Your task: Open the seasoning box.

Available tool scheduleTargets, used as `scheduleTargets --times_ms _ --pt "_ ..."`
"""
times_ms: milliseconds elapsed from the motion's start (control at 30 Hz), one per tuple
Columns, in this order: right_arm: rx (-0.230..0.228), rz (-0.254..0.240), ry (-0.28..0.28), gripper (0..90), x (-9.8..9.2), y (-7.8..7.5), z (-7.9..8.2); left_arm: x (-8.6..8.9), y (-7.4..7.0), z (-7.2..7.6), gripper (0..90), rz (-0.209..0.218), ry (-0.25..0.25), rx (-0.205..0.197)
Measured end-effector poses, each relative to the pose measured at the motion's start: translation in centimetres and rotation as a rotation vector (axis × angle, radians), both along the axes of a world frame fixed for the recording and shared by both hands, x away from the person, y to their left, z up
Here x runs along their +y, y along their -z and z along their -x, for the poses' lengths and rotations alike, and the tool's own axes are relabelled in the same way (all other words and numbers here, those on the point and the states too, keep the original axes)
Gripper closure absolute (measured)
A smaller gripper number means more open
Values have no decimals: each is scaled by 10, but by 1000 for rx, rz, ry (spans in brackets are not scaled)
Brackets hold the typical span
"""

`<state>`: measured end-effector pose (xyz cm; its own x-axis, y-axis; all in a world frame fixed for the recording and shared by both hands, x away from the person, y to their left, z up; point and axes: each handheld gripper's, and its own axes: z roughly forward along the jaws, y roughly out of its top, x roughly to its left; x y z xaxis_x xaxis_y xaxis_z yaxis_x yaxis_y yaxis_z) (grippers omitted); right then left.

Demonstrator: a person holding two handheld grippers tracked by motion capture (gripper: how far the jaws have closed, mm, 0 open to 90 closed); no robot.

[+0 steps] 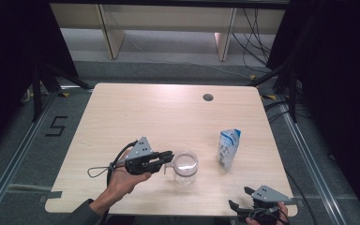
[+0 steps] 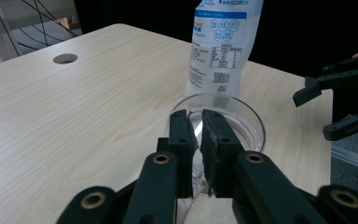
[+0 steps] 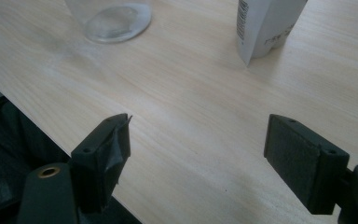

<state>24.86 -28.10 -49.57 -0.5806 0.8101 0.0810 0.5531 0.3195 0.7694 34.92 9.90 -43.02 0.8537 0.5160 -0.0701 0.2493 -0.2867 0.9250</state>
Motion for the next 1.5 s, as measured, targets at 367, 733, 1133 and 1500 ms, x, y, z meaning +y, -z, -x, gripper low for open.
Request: scheduleTargets --times_ms 367,733,1133,1500 --pt "-13 5 -35 316 2 -1 -2 3 9 -2 875 -10 4 15" --pt "-40 13 -56 327 4 -1 -2 4 16 -3 885 -23 -2 22" --pt "-34 11 -48 325 5 -2 -1 5 19 -2 886 -20 -3 5" --pt "-99 -22 -87 485 10 -7 -5 8 22 -2 878 -7 -3 11"
